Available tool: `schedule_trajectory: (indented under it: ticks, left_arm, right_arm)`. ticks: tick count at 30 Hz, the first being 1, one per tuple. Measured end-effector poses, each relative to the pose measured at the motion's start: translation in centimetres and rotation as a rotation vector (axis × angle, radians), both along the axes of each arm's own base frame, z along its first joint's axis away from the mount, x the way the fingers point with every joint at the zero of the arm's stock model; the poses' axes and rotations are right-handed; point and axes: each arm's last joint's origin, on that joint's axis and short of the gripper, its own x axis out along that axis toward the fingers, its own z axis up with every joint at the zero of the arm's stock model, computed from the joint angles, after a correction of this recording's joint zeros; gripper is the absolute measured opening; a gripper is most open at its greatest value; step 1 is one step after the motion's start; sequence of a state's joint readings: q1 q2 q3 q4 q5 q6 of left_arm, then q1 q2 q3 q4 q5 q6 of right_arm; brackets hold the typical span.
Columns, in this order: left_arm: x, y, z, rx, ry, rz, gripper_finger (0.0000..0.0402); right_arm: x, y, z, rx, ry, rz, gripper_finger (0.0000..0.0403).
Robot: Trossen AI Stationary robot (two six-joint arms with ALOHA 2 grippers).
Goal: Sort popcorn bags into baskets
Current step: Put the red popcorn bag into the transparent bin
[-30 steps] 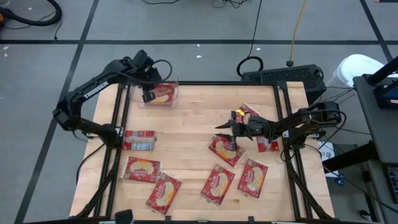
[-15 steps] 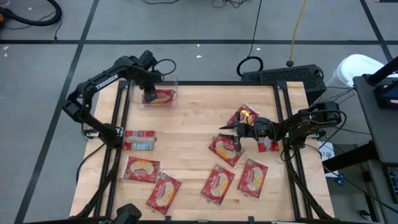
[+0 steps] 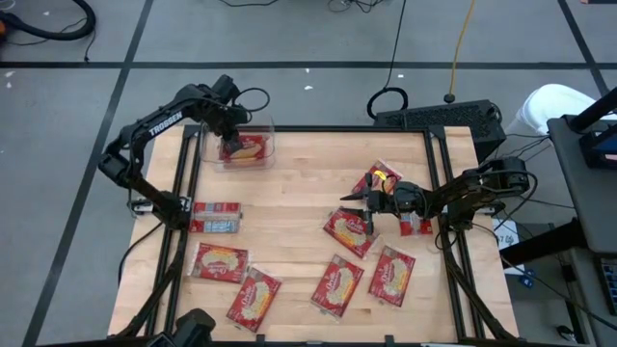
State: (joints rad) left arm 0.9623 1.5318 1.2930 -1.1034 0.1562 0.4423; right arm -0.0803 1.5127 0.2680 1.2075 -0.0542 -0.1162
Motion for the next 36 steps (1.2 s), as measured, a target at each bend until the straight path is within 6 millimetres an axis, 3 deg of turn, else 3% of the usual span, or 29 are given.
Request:
schedule_trajectory:
  ticks: [10, 17, 20, 24, 29, 36]
  left_arm:
    - [-0.2, 0.3, 0.0, 0.076, 0.084, 0.071, 0.0141]
    - [0.6, 0.5, 0.2, 0.098, 0.017, 0.177, 0.0152]
    - [1.8, -0.1, 0.3, 0.053, -0.098, 0.142, 0.0152]
    - [3.7, -3.0, 0.2, 0.114, -0.226, 0.044, 0.0149]
    - [4.9, -8.3, 0.2, 0.211, -0.461, -0.025, 0.0124]
    - [5.7, -15.9, -2.2, 0.296, -0.762, -0.13, 0.0107]
  right_arm:
    - [0.0, 0.0, 0.0, 0.0, 0.0, 0.0, 0.0134]
    - [0.0, 0.0, 0.0, 0.02, -0.001, -0.003, 0.0134]
    - [0.0, 0.0, 0.0, 0.064, 0.003, -0.009, 0.0134]
    - [0.0, 0.2, -0.1, 0.139, 0.008, -0.029, 0.0134]
    - [0.0, 0.9, -0.4, 0.16, 0.029, -0.12, 0.0134]
    - [0.6, 2.4, 0.1, 0.206, 0.019, -0.112, 0.0137]
